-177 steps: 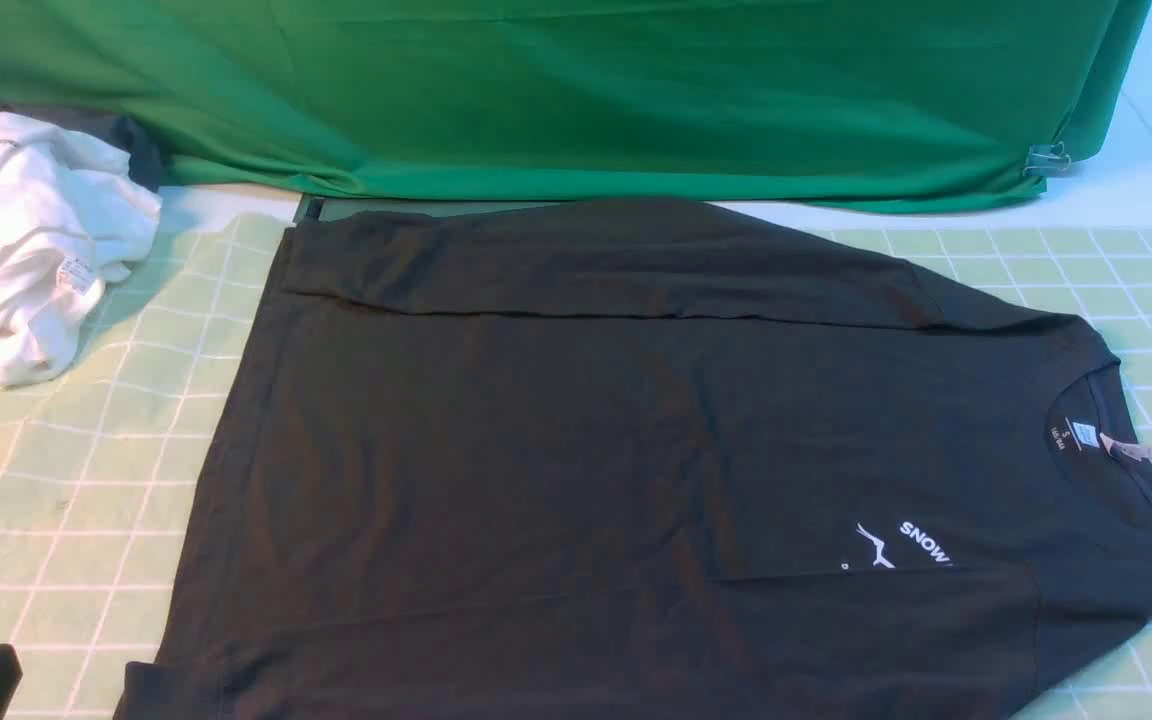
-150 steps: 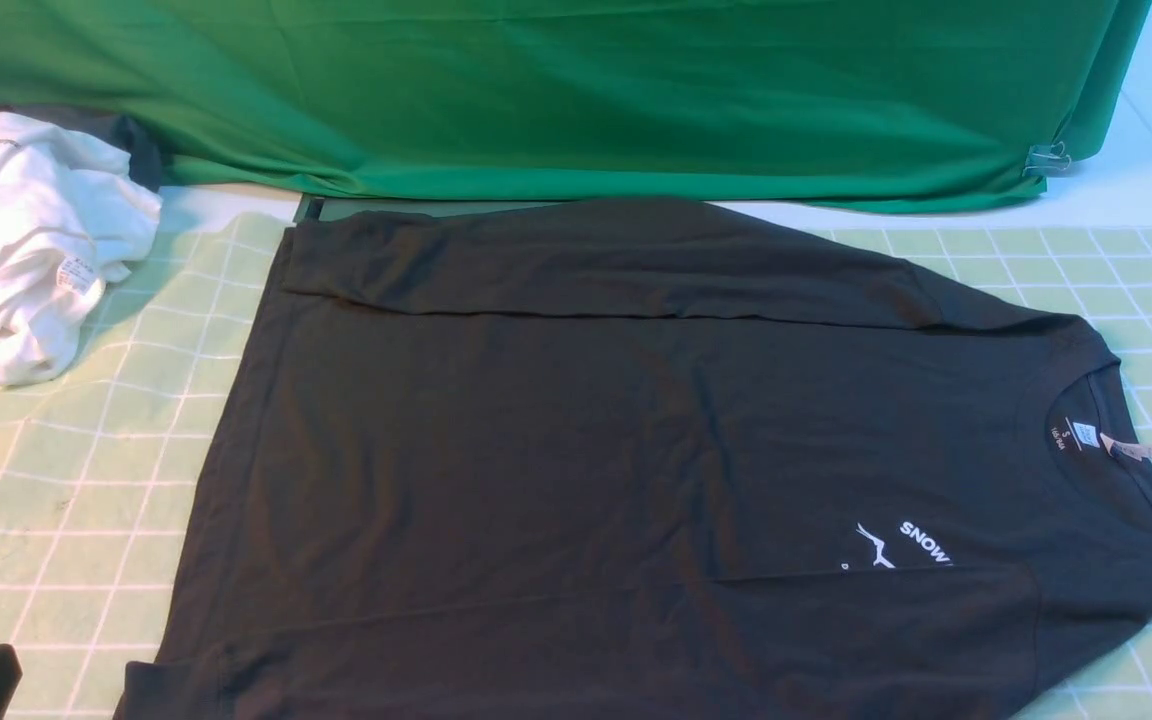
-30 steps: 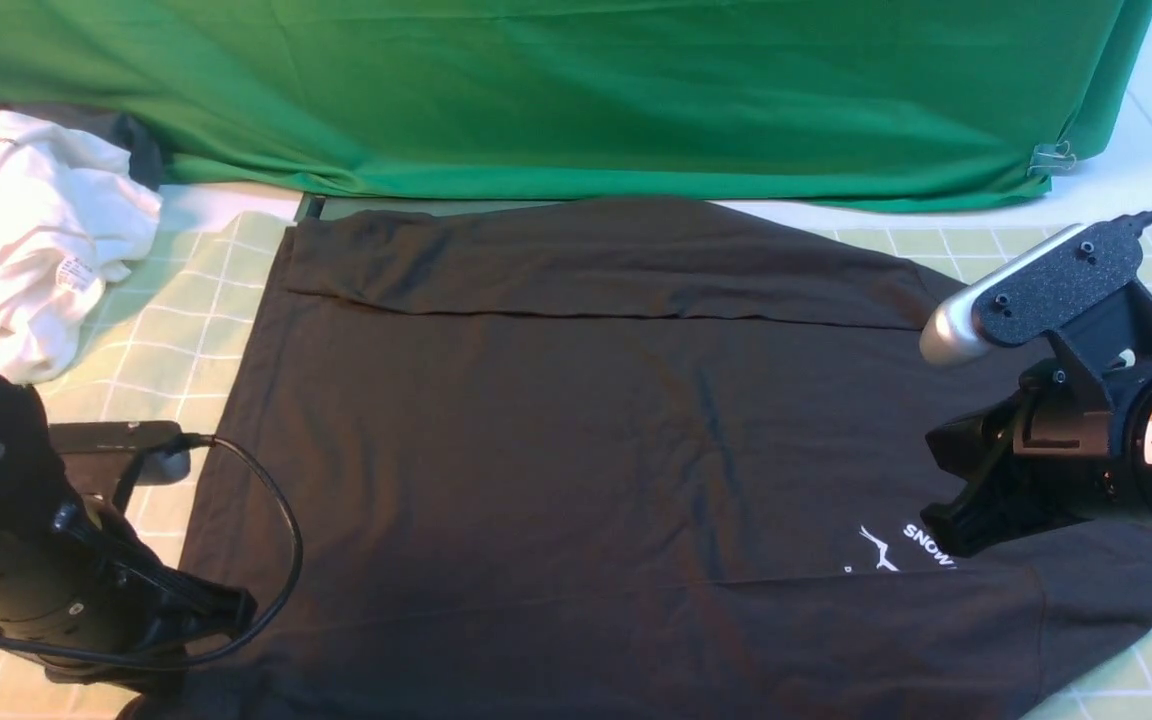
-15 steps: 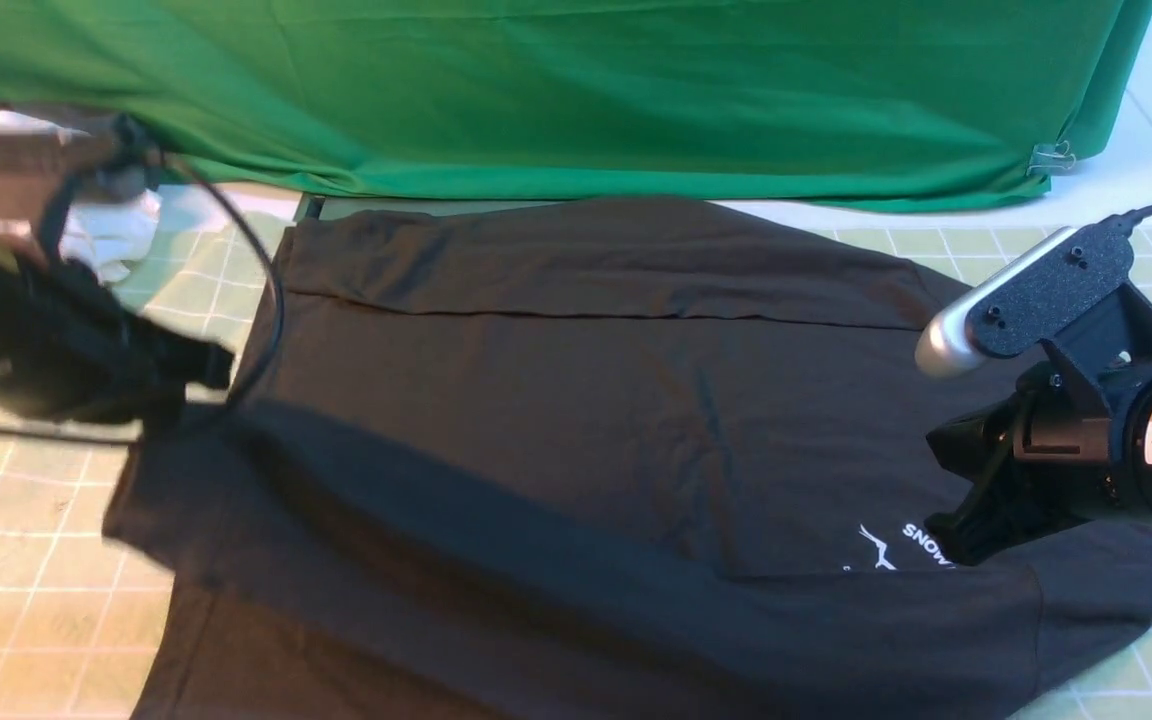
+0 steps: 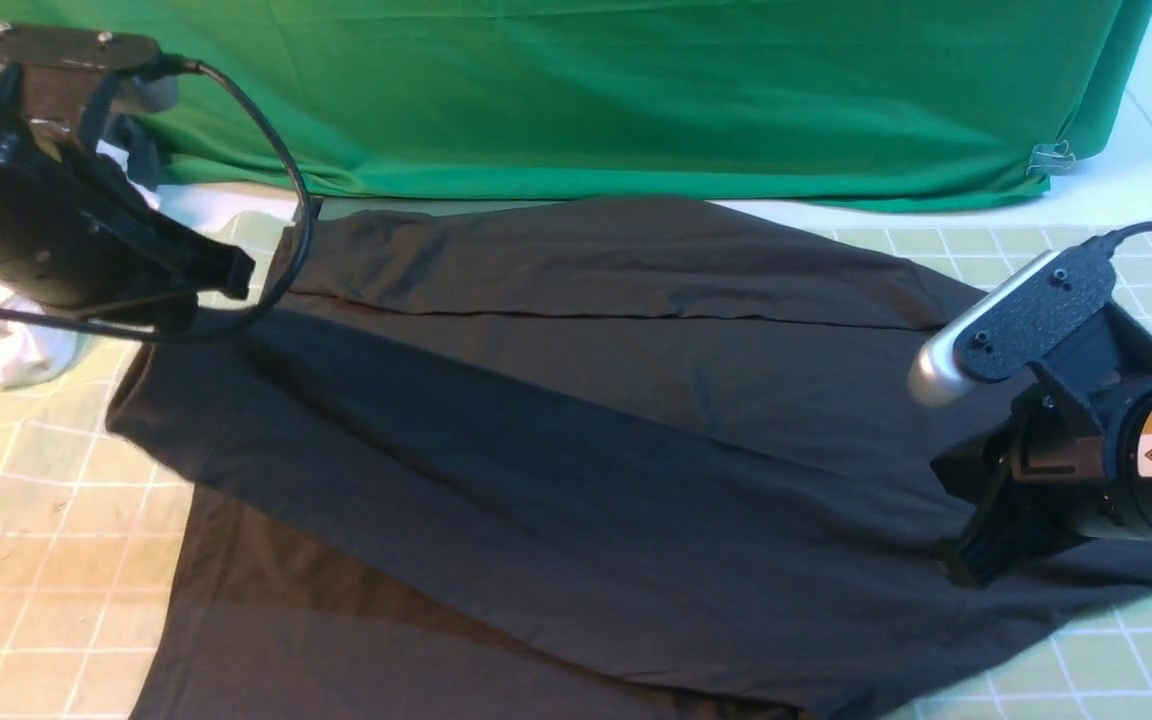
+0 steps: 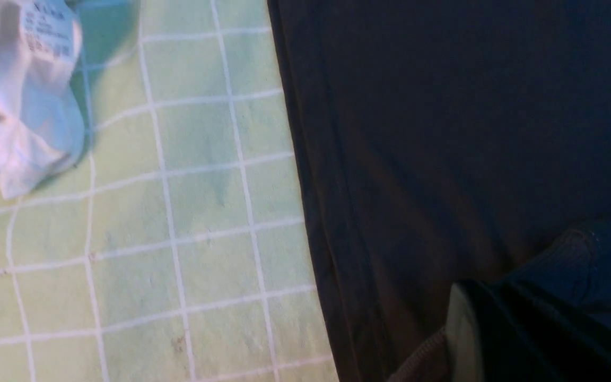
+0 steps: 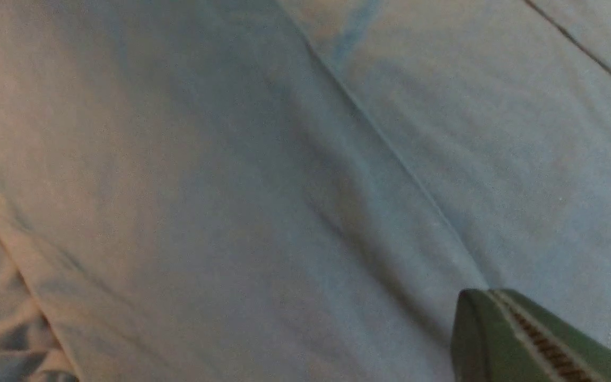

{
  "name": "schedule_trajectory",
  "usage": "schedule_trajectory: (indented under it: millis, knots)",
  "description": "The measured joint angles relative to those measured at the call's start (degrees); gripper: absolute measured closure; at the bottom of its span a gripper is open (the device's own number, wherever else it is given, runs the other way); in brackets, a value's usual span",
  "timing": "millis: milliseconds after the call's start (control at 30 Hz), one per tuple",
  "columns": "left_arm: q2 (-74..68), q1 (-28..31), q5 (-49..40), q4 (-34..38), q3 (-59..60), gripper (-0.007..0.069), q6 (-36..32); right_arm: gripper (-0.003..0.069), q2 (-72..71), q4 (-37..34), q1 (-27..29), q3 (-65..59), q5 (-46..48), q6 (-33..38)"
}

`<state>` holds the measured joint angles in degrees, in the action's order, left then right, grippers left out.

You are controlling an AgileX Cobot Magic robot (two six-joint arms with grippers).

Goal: Fold a long-sleeved shirt over a green coffee tablecloth.
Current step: 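Fold the left side of the black T-shirt inward over its body, then grab the top left corner of the dark shirt with the left gripper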

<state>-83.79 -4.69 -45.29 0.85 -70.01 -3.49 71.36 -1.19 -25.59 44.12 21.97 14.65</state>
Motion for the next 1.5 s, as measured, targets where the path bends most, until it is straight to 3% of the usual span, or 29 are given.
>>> schedule_trajectory:
  millis: [400, 600, 833, 967, 1100, 1233, 1500]
  knots:
    - [-10.0, 0.0, 4.0, -2.8, -6.5, 0.0653, -0.3, 0.0610, 0.4, 0.0, 0.0, 0.0, -0.7, 0.2]
    - [-16.7, 0.0, 10.8, -5.4, -7.1, 0.0651, -0.4, 0.0592, 0.4, 0.0, 0.0, 0.0, -0.7, 0.2]
    - [-21.9, 0.8, 10.8, -5.8, -8.5, 0.0630, -0.5, 0.0585, 0.4, 0.0, 0.0, 0.0, -0.9, 0.2]
    - [-23.4, 2.0, 12.2, -5.9, -8.6, 0.0561, -0.1, 0.0577, 0.4, 0.0, 0.0, 0.0, -1.4, 0.2]
    - [-23.6, 3.4, 12.7, -6.0, -11.9, 0.0404, 2.4, 0.0573, 0.4, 0.0, 0.0, 0.0, -1.9, 0.2]
    - [-24.8, 4.7, 9.1, -0.4, -19.4, 0.0261, 3.5, 0.0569, 0.4, 0.0, 0.0, 0.0, -2.4, 0.1]
    - [-35.6, 4.7, -1.0, 4.8, -36.2, 0.0216, 3.5, 0.0561, 0.4, 0.0, 0.0, 0.0, -3.0, -1.3]
